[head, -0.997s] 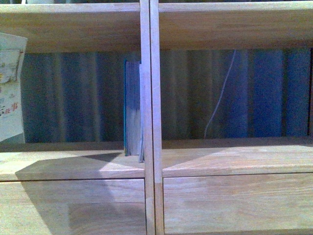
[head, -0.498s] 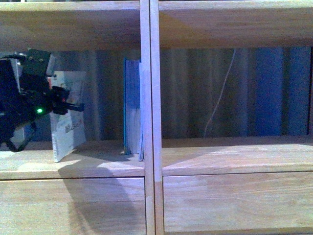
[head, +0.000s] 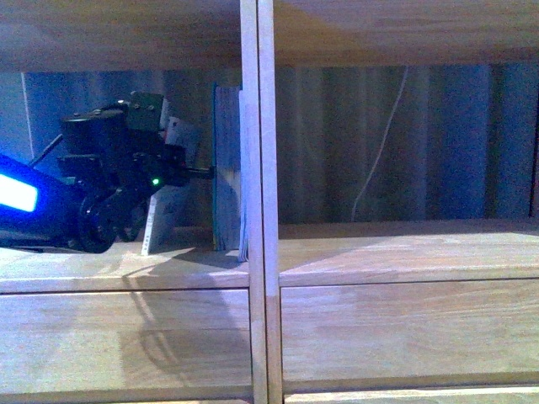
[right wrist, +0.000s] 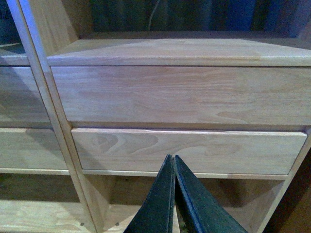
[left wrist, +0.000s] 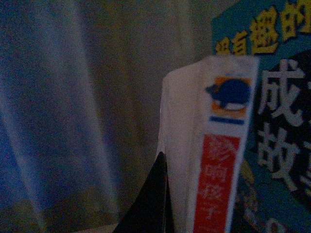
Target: Organize books on shelf
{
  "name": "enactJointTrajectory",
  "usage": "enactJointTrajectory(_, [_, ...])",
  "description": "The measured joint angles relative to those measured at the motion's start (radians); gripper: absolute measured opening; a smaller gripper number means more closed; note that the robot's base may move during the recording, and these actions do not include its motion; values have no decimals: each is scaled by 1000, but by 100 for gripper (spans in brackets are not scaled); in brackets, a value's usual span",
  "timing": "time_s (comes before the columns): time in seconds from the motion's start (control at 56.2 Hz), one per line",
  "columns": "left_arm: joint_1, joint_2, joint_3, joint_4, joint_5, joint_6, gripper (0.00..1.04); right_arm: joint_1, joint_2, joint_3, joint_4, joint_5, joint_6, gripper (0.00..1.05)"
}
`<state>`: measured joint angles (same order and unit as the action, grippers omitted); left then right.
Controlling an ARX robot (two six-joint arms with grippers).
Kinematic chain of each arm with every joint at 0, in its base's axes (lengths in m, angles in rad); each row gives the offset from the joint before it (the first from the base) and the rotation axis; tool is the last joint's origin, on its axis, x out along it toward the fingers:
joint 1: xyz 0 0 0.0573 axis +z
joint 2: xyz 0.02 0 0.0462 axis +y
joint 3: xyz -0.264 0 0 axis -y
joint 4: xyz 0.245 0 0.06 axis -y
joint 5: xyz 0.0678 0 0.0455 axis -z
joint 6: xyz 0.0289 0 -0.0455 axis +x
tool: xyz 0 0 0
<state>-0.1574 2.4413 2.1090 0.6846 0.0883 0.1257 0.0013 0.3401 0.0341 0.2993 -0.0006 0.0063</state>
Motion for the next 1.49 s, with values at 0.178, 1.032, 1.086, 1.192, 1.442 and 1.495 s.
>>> enactJointTrajectory(0.178, [-44, 32, 67, -61, -69, -15, 21, 0, -48, -21, -7, 0, 0, 3])
enactJointTrajectory(1.032, [-147, -512, -736, 171, -192, -138, 97, 0, -333, -21, -298, 0, 0, 3])
enactJointTrajectory(1.086, [-150, -580, -812, 196, -216, -115, 97, 0, -334, -21, -298, 0, 0, 3])
enactJointTrajectory(1.192, [-154, -765, -1020, 248, -311, -50, 97, 0, -334, -21, -298, 0, 0, 3])
enactJointTrajectory(1.442, [-222, -1292, -1531, 129, -521, 103, 97, 0, -334, -21, -298, 0, -2, 34])
enactJointTrajectory(1.495, [-243, -1424, -1631, 63, -591, 123, 97, 0, -334, -21, -298, 0, -2, 42])
